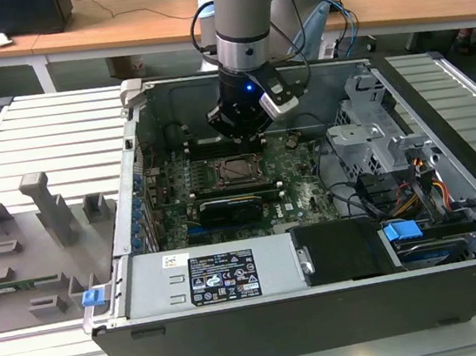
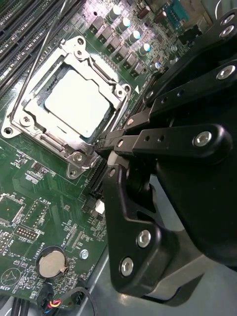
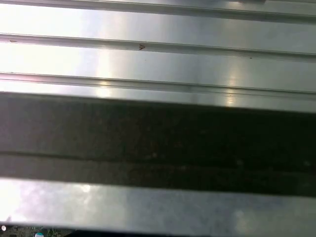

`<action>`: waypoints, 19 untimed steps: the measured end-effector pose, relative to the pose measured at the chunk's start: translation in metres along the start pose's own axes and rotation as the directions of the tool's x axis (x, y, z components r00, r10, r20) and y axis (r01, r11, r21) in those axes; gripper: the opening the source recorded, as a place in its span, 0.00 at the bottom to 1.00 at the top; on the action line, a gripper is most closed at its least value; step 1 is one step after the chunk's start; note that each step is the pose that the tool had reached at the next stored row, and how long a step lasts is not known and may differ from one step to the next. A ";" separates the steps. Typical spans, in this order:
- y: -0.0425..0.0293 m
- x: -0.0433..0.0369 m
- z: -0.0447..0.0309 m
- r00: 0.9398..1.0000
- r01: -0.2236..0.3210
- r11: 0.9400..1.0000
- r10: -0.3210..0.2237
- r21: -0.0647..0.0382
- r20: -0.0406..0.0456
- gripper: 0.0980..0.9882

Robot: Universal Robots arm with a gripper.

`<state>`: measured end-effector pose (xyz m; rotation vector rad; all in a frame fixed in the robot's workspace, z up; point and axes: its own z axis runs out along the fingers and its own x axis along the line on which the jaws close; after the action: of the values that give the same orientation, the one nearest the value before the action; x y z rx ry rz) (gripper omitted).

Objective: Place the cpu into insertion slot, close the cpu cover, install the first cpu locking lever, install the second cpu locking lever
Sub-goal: 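Install the second cpu locking lever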

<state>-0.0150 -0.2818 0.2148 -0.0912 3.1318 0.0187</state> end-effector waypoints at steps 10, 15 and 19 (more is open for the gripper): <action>-0.0018 0.0001 0.0000 1.000 0.000 1.000 0.000 0.000 0.000 0.01; -0.0026 0.0002 0.0000 1.000 0.000 1.000 0.000 0.000 0.000 0.01; -0.0030 0.0002 0.0000 1.000 0.000 1.000 0.000 0.000 0.000 0.01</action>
<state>-0.0150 -0.2849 0.2148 -0.0912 3.1318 0.0186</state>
